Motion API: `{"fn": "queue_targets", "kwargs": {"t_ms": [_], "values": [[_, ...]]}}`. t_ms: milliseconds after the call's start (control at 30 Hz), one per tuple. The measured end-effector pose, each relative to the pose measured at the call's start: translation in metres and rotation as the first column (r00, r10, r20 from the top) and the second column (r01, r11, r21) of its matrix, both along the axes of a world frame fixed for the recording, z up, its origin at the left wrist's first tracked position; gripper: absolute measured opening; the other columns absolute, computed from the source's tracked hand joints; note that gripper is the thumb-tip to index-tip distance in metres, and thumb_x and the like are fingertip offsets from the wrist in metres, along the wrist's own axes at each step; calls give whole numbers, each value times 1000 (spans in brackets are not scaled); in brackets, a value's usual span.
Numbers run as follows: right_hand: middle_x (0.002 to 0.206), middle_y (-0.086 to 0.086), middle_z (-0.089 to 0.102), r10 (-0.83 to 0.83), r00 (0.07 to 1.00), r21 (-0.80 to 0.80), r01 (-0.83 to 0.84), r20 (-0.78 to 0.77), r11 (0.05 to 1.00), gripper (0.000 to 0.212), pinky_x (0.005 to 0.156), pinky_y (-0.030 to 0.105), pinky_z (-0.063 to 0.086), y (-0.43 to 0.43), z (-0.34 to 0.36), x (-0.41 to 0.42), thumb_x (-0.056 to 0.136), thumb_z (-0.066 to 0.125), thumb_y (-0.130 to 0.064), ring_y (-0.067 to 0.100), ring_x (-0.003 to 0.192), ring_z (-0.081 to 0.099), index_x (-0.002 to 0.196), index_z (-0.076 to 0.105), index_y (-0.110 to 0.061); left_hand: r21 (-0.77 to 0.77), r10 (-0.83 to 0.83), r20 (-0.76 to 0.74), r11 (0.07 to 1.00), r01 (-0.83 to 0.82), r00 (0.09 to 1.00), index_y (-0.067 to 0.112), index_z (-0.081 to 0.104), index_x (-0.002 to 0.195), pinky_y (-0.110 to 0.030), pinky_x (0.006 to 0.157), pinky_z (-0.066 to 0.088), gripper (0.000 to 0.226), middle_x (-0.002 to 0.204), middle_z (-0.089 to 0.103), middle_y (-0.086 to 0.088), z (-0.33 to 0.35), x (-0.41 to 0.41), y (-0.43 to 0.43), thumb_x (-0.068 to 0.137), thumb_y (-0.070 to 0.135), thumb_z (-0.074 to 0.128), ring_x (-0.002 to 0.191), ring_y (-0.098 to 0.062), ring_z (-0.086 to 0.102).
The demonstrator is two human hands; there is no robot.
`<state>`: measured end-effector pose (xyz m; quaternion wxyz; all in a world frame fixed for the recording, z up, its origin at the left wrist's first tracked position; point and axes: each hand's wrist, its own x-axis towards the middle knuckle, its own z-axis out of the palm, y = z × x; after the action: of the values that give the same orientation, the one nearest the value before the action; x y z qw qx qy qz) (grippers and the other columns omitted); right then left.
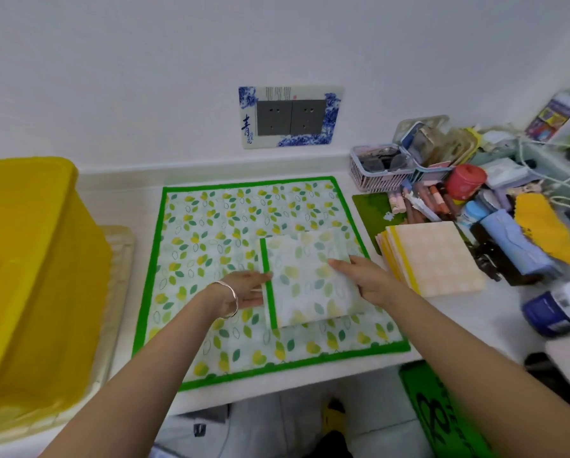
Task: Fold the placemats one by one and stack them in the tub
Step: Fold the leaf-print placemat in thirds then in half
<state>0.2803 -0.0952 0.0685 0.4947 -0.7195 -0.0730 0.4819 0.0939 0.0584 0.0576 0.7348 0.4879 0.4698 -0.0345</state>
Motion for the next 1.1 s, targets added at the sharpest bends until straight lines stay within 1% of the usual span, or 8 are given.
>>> {"fn": "queue_targets", "kwargs": {"t_ms": [100, 200, 300, 433, 700, 867, 1000, 1100], "values": [[120, 13, 63, -49, 999, 13, 49, 15, 999, 46, 85, 43, 53, -25, 17, 10, 87, 65, -21, 29, 100, 63, 128, 52, -5, -11, 6, 80, 1000, -5, 997, 7, 49, 128, -26, 73, 57, 45, 110, 64, -6, 15, 12, -14, 87, 18, 65, 94, -17, 63], [112, 12, 66, -68, 996, 26, 66, 58, 997, 42, 82, 43, 54, -54, 33, 27, 88, 64, -20, 28, 97, 65, 125, 55, -5, 31, -30, 126, 999, 26, 992, 6, 46, 132, -21, 65, 56, 50, 106, 63, -3, 33, 33, -35, 87, 15, 64, 81, -12, 63], [109, 10, 66, -101, 987, 44, 96, 128, 994, 38, 68, 34, 54, -85, 47, 53, 89, 62, -18, 24, 91, 65, 125, 55, -7, 72, -63, 165, 996, 52, 984, 5, 46, 133, -25, 73, 54, 50, 104, 60, -3, 47, 62, -58, 87, 14, 64, 76, -11, 60], [100, 3, 64, -124, 970, 50, 116, 210, 992, 35, 61, 28, 49, -119, 60, 96, 89, 63, -16, 17, 85, 62, 122, 51, -13, 90, -73, 202, 994, 56, 977, 5, 49, 129, -19, 58, 56, 47, 89, 60, 0, 56, 107, -88, 86, 13, 66, 71, -14, 59], [111, 8, 62, -97, 949, 23, 95, 300, 995, 41, 81, 39, 49, -155, 53, 182, 87, 66, -17, 25, 96, 61, 124, 50, -12, 122, -2, 196, 992, -22, 981, 1, 52, 123, -19, 56, 55, 42, 83, 58, -3, 45, 192, -135, 85, 14, 67, 65, -14, 57], [111, 9, 60, -82, 946, 7, 84, 315, 996, 38, 76, 37, 49, -158, 30, 215, 87, 66, -13, 26, 93, 60, 122, 52, -8, 116, 96, 149, 987, -114, 984, 0, 56, 115, -17, 51, 54, 34, 78, 57, -4, 23, 224, -151, 85, 12, 66, 62, -14, 55], [115, 13, 62, -76, 943, 0, 80, 324, 997, 40, 65, 31, 50, -155, 6, 232, 85, 66, -8, 24, 87, 62, 123, 53, -2, 111, 154, 120, 980, -167, 981, -1, 57, 116, -17, 50, 53, 32, 76, 56, -5, 6, 234, -158, 87, 10, 64, 62, -16, 55], [110, 13, 62, -74, 936, -11, 83, 345, 996, 41, 71, 34, 52, -151, -9, 240, 84, 68, -7, 26, 91, 61, 122, 53, -1, 118, 187, 97, 973, -198, 978, -2, 58, 117, -17, 50, 53, 33, 77, 57, -4, -5, 238, -160, 87, 10, 64, 62, -15, 55]]}}
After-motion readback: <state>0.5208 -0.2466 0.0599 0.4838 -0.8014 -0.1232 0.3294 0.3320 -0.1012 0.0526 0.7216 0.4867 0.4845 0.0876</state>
